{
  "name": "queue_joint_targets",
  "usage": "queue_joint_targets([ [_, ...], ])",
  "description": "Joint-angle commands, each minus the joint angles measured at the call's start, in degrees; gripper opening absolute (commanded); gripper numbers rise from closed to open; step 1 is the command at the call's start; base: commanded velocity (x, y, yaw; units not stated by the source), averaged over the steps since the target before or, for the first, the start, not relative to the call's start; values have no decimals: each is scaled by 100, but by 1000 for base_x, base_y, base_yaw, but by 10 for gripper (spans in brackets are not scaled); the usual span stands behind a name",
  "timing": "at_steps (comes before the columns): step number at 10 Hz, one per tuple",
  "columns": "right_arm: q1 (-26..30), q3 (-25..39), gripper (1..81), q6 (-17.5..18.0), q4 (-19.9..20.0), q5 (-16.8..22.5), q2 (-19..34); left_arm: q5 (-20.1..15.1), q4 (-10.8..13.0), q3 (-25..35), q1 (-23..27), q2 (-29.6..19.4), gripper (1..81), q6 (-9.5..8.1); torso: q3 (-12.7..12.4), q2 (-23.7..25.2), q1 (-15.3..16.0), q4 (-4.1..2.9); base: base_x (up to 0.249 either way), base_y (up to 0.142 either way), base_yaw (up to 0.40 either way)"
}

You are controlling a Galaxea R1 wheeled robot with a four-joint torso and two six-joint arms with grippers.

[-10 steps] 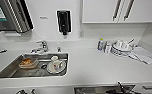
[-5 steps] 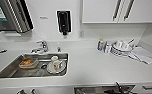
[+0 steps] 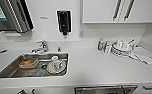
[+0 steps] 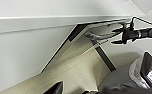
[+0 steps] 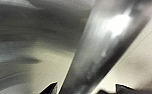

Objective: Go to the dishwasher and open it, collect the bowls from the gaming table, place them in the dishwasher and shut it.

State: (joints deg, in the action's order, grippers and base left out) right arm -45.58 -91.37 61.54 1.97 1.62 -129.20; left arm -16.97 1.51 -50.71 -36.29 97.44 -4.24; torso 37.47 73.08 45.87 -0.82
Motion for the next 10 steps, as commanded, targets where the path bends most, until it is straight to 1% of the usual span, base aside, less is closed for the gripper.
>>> queue_joint_targets([
  [1,-201,76,811,-72,-523,963,401,-149,-11,70,381,-163,811,55,0,0,0,0,0,0,0],
  [3,-421,94,811,-81,-690,945,383,-140,-11,9,320,-154,811,64,0,0,0,0,0,0,0],
  [4,-553,103,811,-81,-777,858,305,-140,-11,-18,285,-136,811,64,0,0,0,0,0,0,0],
  [5,-641,77,811,-72,-821,857,191,-140,-11,-62,276,-75,811,64,0,0,0,0,0,0,0],
  [10,-817,24,811,-106,-865,857,93,-140,-2,-114,161,40,811,64,-5,5,0,0,0,0,0],
])
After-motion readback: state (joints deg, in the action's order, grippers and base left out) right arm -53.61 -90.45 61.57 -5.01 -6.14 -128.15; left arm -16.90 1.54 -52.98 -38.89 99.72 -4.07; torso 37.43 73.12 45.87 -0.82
